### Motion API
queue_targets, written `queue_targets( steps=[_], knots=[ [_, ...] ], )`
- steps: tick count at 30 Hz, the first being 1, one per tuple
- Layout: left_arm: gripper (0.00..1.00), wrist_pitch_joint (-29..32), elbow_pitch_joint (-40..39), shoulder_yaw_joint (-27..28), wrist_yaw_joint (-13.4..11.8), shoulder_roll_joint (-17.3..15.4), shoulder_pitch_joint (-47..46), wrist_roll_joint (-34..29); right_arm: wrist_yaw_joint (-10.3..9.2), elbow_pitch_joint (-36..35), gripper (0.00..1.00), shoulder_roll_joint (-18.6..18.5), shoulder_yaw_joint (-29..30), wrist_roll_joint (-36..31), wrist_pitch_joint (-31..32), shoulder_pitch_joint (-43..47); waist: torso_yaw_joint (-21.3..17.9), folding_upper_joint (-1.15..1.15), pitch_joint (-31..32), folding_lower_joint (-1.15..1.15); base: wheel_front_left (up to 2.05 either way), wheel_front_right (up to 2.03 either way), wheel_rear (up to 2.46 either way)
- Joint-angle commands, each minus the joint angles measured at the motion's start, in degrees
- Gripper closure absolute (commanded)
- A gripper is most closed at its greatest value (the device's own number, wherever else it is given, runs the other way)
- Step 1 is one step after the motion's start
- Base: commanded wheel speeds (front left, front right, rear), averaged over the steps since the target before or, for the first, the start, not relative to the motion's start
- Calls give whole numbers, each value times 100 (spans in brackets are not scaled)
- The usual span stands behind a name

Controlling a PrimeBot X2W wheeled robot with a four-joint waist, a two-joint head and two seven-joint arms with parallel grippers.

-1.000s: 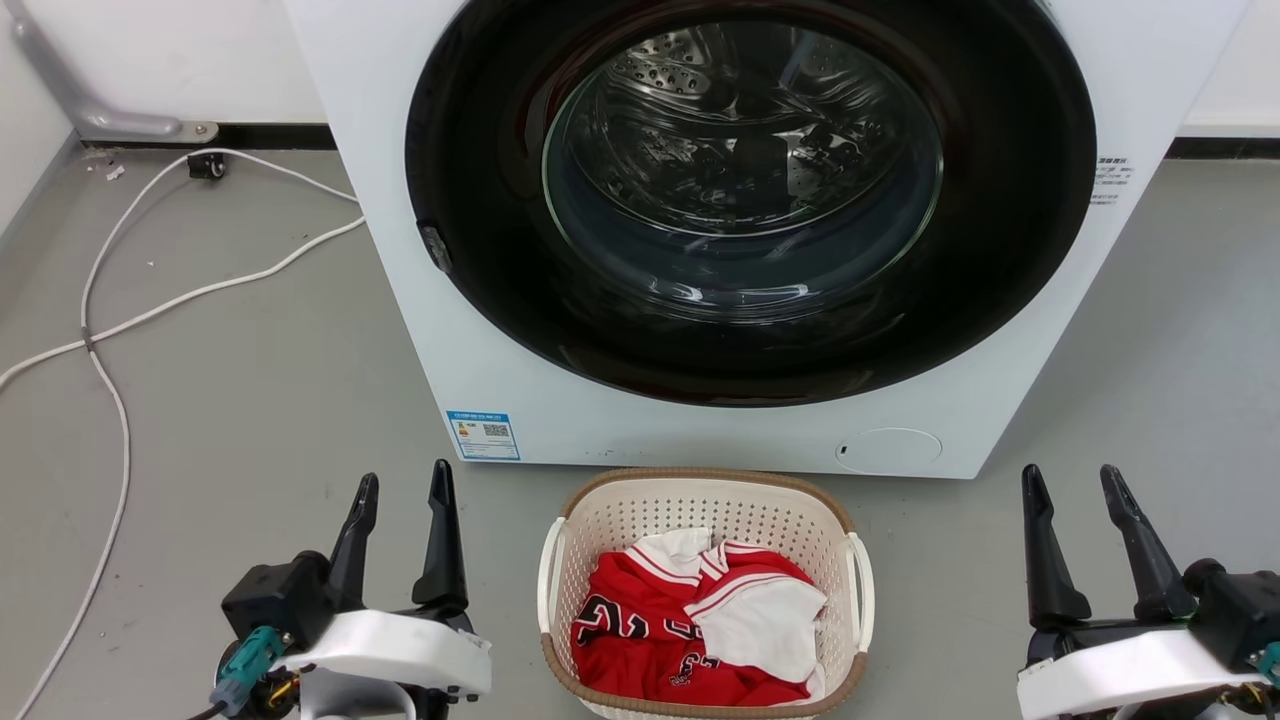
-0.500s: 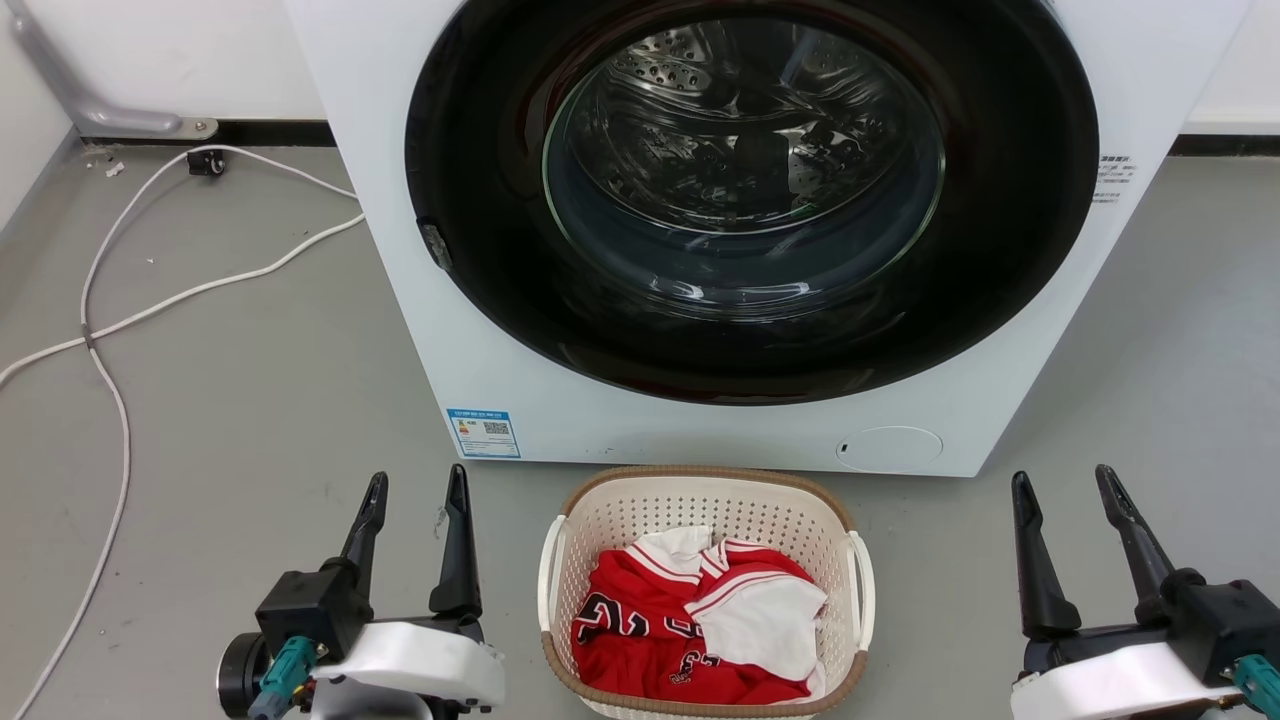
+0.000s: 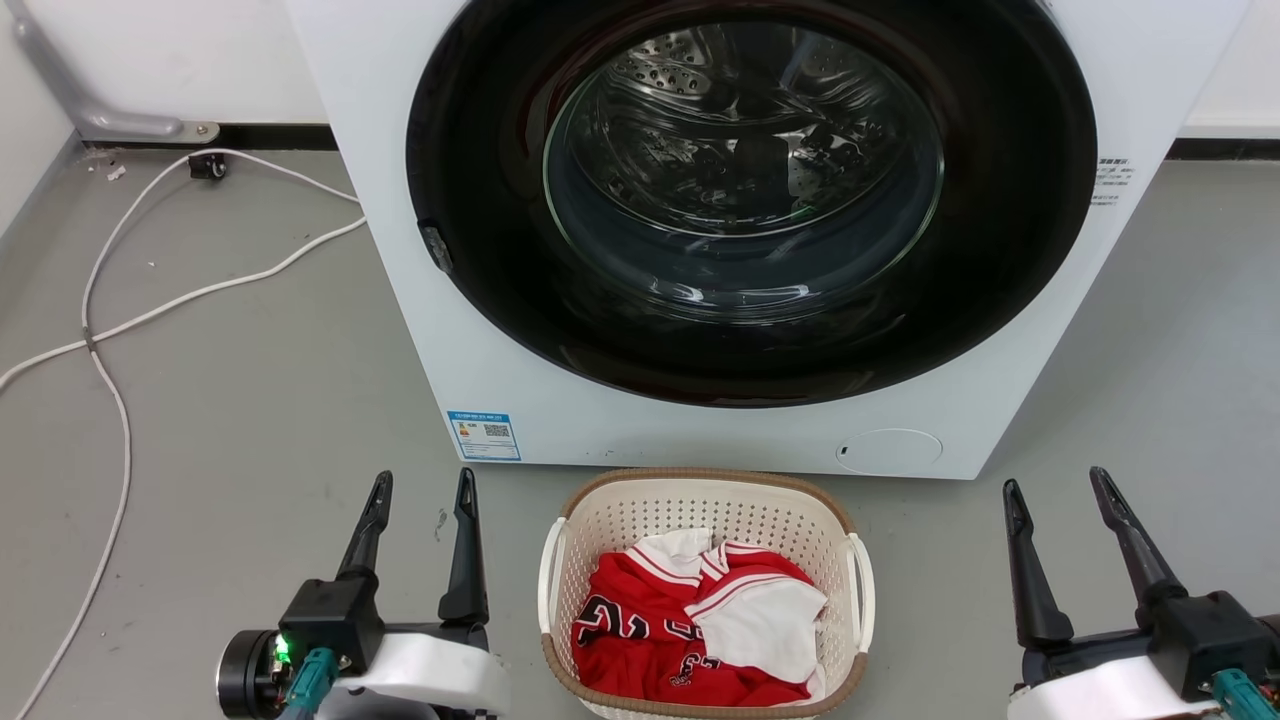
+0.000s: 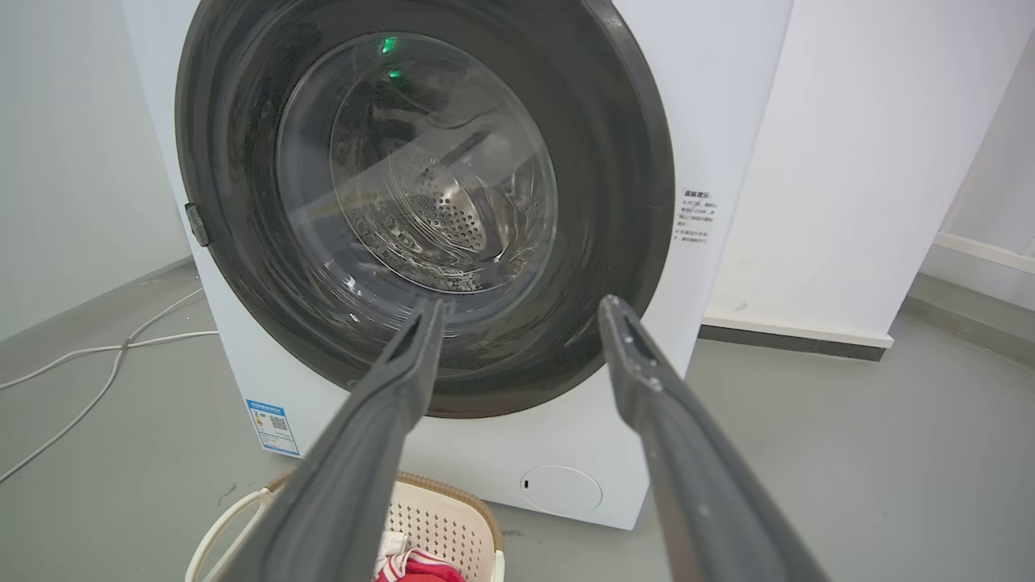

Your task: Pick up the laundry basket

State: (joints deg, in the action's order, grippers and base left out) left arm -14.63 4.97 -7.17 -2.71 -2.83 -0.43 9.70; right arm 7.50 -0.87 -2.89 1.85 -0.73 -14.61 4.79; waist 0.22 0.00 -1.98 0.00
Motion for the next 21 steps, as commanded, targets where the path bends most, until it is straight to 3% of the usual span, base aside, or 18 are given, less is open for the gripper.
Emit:
queue_targets(
  steps=[1, 21],
  knots=[
    [0, -42, -40, -12, -42, -9, 73, -120, -2, -48, 0, 3, -10, -157, -49, 79, -3, 0, -1, 0, 0, 0, 0],
    [0, -60, -6, -11, -72, -8, 97, -157, -2, 27, 0, 3, -24, -128, -62, 97, 2, 0, -21, 0, 0, 0, 0]
  ],
)
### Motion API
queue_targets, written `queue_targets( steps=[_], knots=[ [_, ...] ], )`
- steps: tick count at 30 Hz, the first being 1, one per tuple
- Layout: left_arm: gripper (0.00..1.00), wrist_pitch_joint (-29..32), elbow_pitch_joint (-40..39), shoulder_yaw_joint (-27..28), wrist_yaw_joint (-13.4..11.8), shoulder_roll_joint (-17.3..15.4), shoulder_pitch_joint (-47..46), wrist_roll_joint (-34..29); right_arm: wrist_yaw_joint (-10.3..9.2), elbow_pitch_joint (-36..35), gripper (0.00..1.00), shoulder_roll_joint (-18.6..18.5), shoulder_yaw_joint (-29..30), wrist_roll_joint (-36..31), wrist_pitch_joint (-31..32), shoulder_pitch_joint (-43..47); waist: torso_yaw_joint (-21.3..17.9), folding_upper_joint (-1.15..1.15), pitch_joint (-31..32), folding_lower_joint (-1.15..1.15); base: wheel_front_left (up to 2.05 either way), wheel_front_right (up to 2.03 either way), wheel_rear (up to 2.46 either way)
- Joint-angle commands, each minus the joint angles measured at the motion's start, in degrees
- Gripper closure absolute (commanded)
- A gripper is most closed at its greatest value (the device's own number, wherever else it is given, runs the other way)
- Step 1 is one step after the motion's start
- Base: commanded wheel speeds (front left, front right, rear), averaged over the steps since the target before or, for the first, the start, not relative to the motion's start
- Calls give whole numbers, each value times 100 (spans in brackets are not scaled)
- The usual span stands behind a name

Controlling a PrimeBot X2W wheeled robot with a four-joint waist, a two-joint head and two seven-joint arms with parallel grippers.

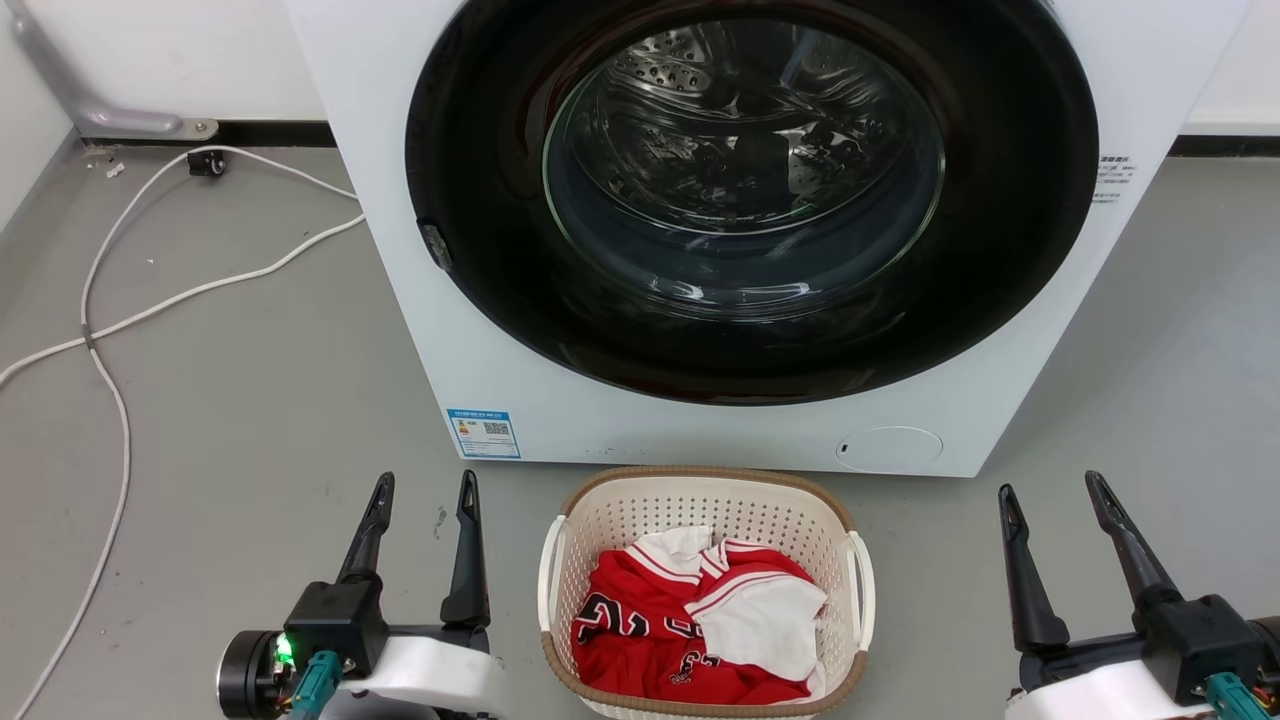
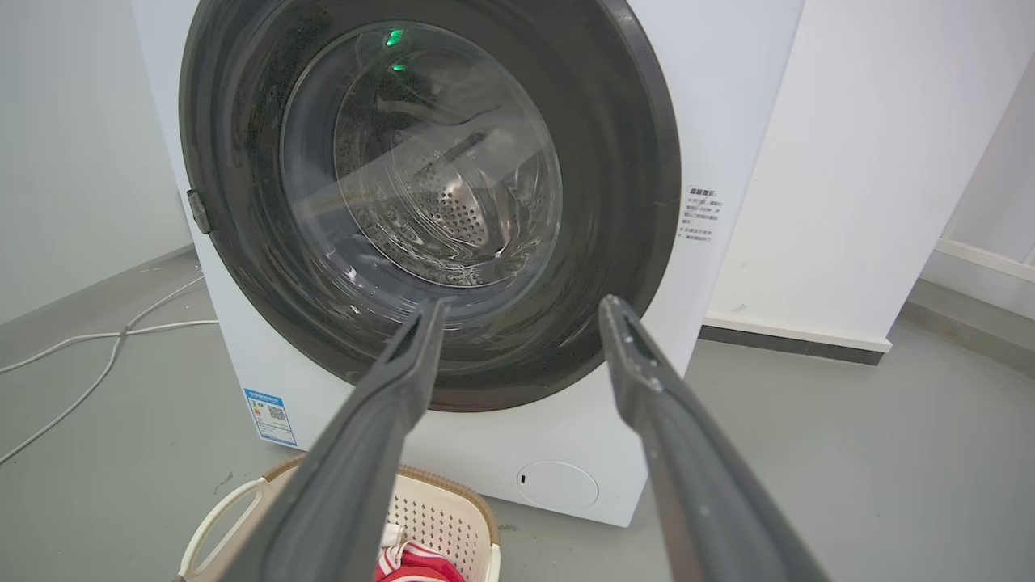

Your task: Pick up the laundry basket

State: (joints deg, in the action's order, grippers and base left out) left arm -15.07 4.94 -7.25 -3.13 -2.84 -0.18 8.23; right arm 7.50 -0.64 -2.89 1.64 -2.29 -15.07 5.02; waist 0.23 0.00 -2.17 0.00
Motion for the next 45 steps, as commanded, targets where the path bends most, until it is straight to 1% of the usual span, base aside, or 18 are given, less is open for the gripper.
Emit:
queue_targets(
  steps=[1, 9, 14, 19, 22, 28, 34, 35, 40, 45],
  knots=[
    [0, -16, -2, -6, -32, -7, 68, -12, -2, 3, 0, 3, 0, 32, -16, 73, 5, 0, -5, 0, 0, 0, 0],
    [0, -16, 12, 5, -47, -7, 58, -31, -2, -17, 0, 3, -5, 49, -16, 51, 12, 0, -25, 0, 0, 0, 0],
    [0, -16, 9, 42, -43, -7, -51, -47, -2, -38, 0, 3, -41, 58, -16, -68, -3, 0, -141, 0, 0, 0, 0],
    [0, -15, 180, 89, 59, -8, -243, -54, -2, 127, 0, 4, -166, -132, -15, -246, -6, 0, -350, 0, 0, 0, 0],
    [0, -15, 334, 126, 115, -6, -487, -50, -3, 272, 0, 3, -224, -236, -14, -520, -12, 0, -623, 0, 0, 0, 0],
    [0, -15, 835, 155, 322, -8, -1147, -85, -3, 675, 0, 4, -332, -460, -14, -1105, 2, 0, -1285, 0, 0, 0, 0],
    [0, -15, 1528, 334, 417, -14, -1857, -300, -3, 1214, 0, 5, -389, -673, -15, -1795, -62, 0, -1999, 0, 0, 0, 0],
    [0, -15, 1528, 334, 417, -14, -1857, -300, -3, 1214, 0, 5, -389, -673, -15, -1795, -62, 0, -1999, 0, 0, 0, 0],
    [0, -15, 2091, 414, 563, -71, -2438, -442, -3, 1737, 0, 3, -340, -856, -14, -2342, -110, 0, -2567, 0, 0, 0, 0],
    [0, -15, 2664, 321, 673, -92, -2932, -597, -3, 2444, 0, 6, -247, -1038, -15, -2825, -125, 0, -3067, 0, 0, 0, 0]
  ],
)
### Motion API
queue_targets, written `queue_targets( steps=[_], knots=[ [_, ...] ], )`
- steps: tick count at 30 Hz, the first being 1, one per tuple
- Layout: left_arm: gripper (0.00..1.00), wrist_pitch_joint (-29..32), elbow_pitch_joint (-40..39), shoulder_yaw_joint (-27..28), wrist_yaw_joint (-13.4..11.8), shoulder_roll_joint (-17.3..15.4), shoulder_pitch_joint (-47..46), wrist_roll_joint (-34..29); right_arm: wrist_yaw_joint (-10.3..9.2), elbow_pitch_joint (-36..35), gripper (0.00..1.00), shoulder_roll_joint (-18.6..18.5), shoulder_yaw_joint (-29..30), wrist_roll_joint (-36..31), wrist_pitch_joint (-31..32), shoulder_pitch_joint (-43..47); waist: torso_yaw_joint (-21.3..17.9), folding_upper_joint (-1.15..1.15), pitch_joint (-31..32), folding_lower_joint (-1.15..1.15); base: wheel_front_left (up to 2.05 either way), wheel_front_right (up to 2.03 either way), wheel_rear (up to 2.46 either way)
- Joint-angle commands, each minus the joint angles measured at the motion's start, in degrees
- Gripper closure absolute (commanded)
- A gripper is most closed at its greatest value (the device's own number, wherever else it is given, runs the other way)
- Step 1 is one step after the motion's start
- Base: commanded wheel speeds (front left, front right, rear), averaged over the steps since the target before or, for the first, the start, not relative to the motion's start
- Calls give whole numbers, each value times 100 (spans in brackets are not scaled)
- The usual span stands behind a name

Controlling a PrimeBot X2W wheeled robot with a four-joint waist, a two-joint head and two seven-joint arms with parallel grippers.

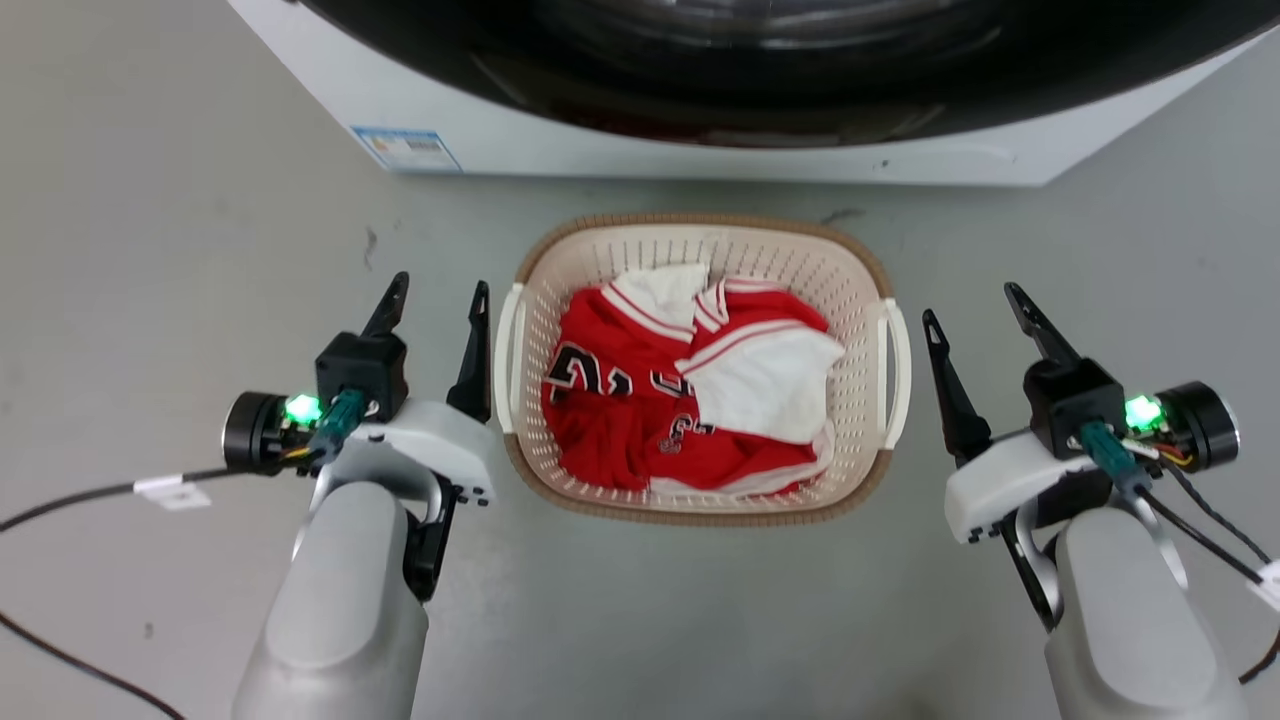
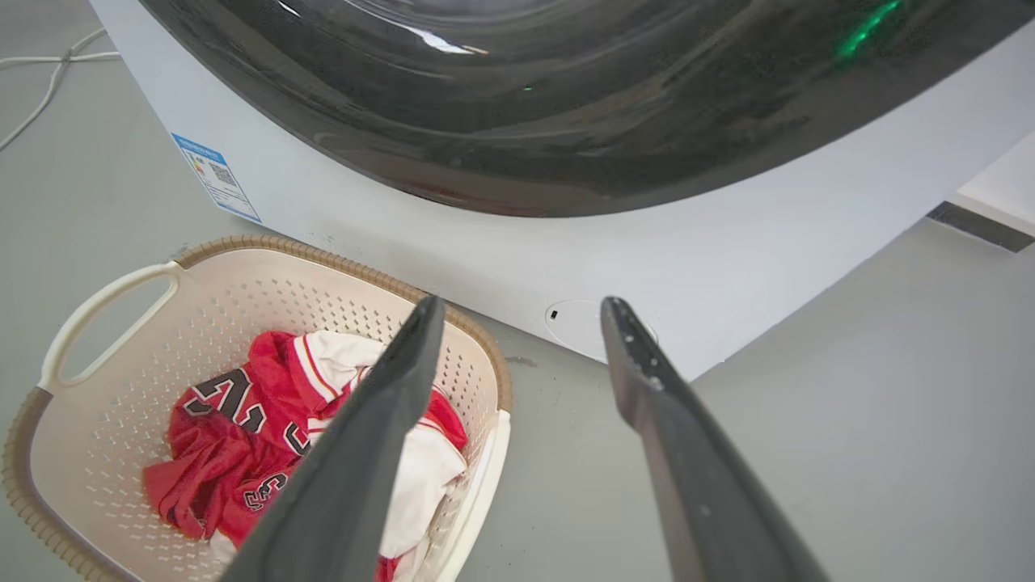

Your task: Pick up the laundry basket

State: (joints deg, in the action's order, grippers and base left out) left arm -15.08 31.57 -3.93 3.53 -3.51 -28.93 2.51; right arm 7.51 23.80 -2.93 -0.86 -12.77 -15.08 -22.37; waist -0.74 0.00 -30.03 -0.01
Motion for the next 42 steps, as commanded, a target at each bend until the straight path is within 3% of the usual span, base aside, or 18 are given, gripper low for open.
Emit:
queue_targets(
  steps=[1, 15, 42],
  knots=[
    [0, -14, 98, -23, 23, -38, -171, -47, -4, 143, 0, 9, 7, -25, -13, -184, -37, 0, -391, 1, 0, 0, 0],
    [0, -14, 1685, -345, 79, -239, -1223, -300, -4, 2261, 0, 7, 67, -391, -13, -1381, -125, 0, -1369, 1, 0, 0, 0],
    [0, -14, 2942, -834, 141, -224, -2248, -326, -6, 3461, 0, -5, 281, -422, -12, -2431, -89, 0, -2363, 1, 0, 0, 0]
  ],
)
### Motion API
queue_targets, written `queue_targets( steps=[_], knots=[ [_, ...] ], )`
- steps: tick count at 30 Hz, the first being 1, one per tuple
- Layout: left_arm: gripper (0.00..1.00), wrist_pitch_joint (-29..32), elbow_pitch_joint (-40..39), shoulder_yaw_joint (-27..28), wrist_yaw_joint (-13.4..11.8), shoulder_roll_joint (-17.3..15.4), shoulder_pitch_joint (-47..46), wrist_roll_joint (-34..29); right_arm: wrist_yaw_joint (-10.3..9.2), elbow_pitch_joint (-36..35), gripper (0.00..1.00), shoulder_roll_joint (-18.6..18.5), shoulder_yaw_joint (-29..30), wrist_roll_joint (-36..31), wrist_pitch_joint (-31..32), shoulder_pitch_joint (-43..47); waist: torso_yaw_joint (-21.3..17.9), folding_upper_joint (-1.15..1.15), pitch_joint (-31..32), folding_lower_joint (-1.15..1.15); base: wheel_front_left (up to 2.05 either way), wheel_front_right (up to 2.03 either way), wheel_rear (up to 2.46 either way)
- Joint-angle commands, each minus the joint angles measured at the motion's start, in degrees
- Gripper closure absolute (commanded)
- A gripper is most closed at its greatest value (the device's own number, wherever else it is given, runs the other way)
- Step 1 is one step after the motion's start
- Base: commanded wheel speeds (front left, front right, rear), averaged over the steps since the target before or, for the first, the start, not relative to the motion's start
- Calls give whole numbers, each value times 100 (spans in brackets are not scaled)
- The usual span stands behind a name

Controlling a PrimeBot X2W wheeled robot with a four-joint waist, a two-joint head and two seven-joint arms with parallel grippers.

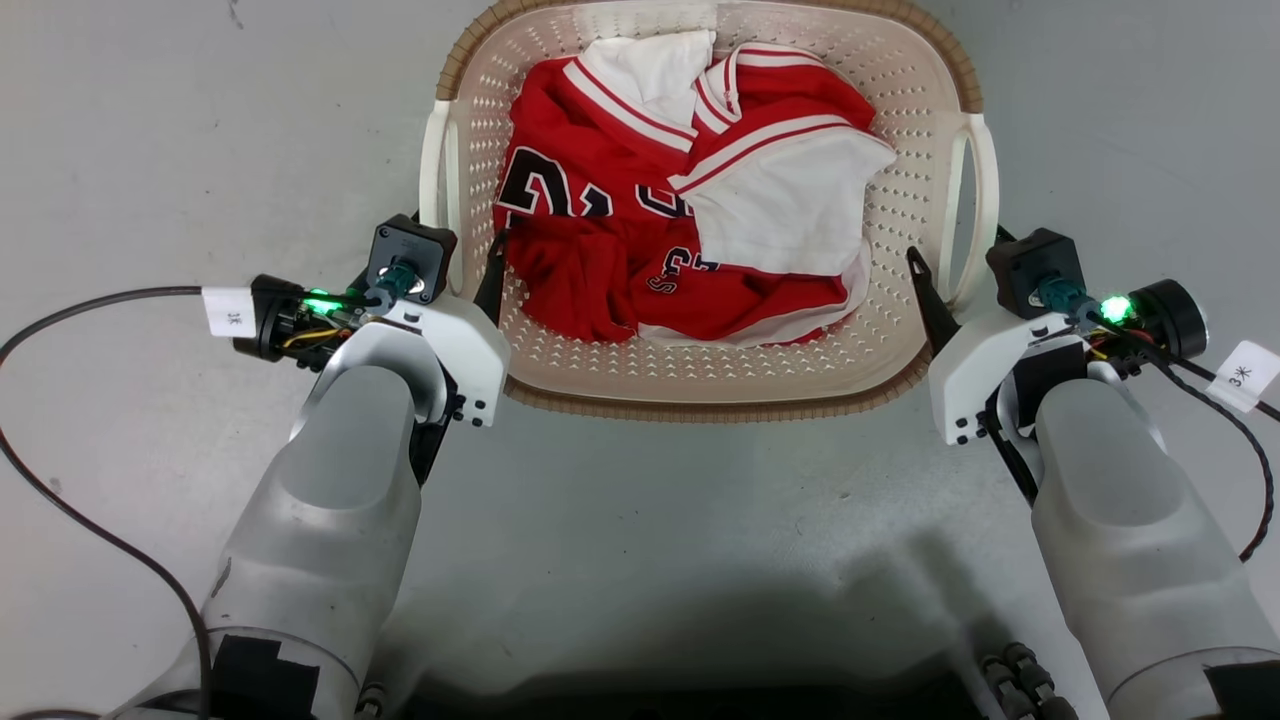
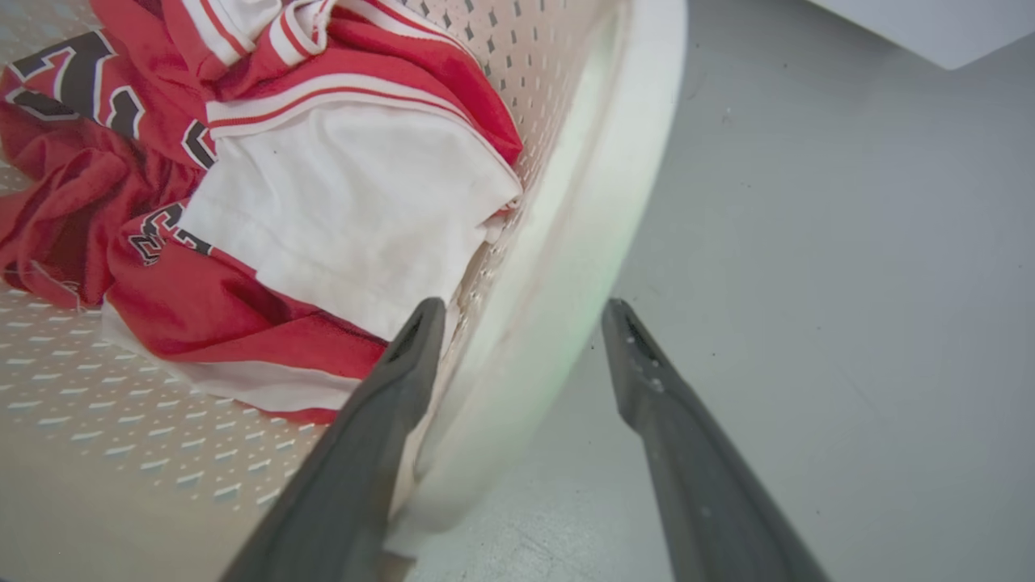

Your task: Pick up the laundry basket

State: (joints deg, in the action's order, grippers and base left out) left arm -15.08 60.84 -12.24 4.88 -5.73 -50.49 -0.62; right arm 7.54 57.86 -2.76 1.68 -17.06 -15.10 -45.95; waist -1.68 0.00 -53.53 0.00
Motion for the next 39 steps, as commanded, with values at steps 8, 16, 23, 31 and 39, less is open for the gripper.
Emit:
queue_targets(
  steps=[8, 16, 23, 31, 39],
  knots=[
    [100, -14, 134, -123, 14, -47, -167, 21, -8, 305, 100, -56, 24, 0, -10, -218, 26, 0, 31, 0, 0, 0, 0],
    [100, -16, 165, -193, 12, -34, 69, 99, -8, 476, 100, -84, 45, -73, -12, -29, 57, 0, 451, 0, 0, 0, 0],
    [100, -16, 356, -270, 62, 5, 435, 191, -9, 789, 100, -91, 10, -117, -11, 227, 105, 0, 1153, 0, 0, 0, 0],
    [100, -15, 667, -389, 129, 21, 922, 250, -11, 1233, 100, -95, -177, 34, -12, 532, 139, 0, 2066, 0, 0, 0, 0],
    [100, -14, 936, -508, 168, 62, 1288, 313, -11, 1470, 100, -100, -354, 193, 76, 824, 179, 0, 2781, 0, 0, 0, 0]
  ],
)
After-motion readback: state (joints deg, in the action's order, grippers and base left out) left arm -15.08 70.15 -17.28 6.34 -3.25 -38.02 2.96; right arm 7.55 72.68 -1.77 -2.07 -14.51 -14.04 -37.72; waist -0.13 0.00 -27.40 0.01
